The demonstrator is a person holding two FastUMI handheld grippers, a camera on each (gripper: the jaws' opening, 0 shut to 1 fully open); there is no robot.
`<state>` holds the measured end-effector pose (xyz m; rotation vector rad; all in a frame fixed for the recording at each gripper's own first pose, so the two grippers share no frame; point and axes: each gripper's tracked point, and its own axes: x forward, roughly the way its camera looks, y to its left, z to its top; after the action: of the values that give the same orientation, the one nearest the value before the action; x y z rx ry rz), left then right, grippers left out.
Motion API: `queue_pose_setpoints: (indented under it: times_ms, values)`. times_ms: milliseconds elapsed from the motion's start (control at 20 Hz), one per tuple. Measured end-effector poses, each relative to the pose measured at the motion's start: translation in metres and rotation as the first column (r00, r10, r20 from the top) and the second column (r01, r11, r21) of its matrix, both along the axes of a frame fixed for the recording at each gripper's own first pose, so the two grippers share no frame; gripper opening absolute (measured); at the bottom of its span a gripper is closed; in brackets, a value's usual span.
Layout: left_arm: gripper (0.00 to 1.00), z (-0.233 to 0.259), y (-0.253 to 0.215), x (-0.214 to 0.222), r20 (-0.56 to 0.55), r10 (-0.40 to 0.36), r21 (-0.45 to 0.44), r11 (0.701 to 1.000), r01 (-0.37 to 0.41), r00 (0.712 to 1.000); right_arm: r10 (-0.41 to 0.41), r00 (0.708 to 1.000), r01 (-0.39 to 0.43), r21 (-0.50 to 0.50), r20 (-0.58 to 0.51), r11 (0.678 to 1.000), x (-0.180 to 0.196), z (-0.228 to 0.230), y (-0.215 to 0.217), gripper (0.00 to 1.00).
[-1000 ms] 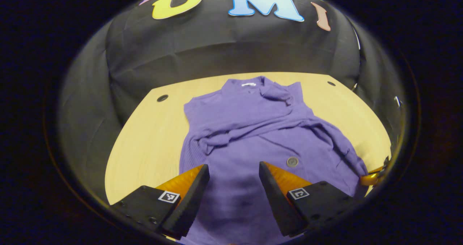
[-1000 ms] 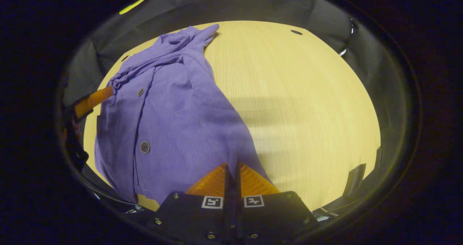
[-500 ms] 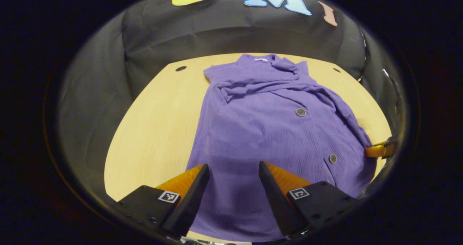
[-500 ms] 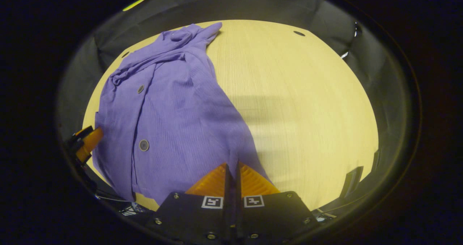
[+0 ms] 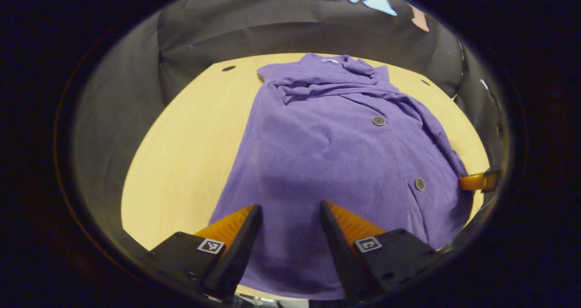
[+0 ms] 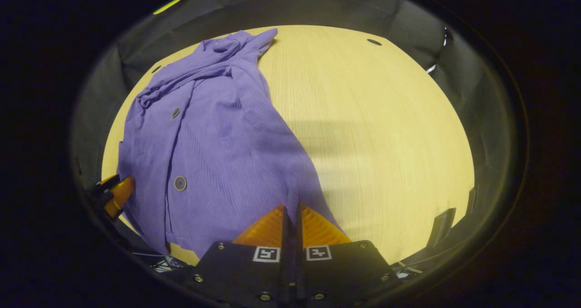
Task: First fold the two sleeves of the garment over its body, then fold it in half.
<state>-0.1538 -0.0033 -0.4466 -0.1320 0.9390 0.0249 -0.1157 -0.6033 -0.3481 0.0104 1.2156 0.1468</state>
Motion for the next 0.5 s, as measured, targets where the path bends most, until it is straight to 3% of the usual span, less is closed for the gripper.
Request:
queue_pose_setpoints:
  times_ms: [150, 300, 450, 500]
  values:
    - [0.85, -0.0010, -0.0043, 0.0005, -0.019, -0.016, 0.001, 1.000, 0.016, 1.000, -0.006, 1.000, 0.006, 0.005, 0.003, 1.000, -0.0006, -0.0008, 0.0000, 0.07]
    - [0.65, 0.0005, -0.0083, 0.0030, -0.005, -0.042, -0.008, 0.999, 0.042, 0.999, -0.006, 1.000, 0.006, 0.008, 0.003, 1.000, -0.0011, -0.0007, -0.0003, 0.07]
    - [0.60, 0.0004, -0.0086, 0.0059, -0.012, -0.052, -0.021, 0.998, 0.051, 0.999, -0.002, 1.000, 0.002, 0.009, 0.006, 1.000, 0.0000, -0.0006, -0.0001, 0.07]
    - [0.59, 0.0016, -0.0068, 0.0089, 0.005, -0.007, -0.034, 0.999, 0.007, 1.000, -0.003, 1.000, 0.003, 0.011, 0.008, 1.000, 0.0003, -0.0006, 0.0007, 0.07]
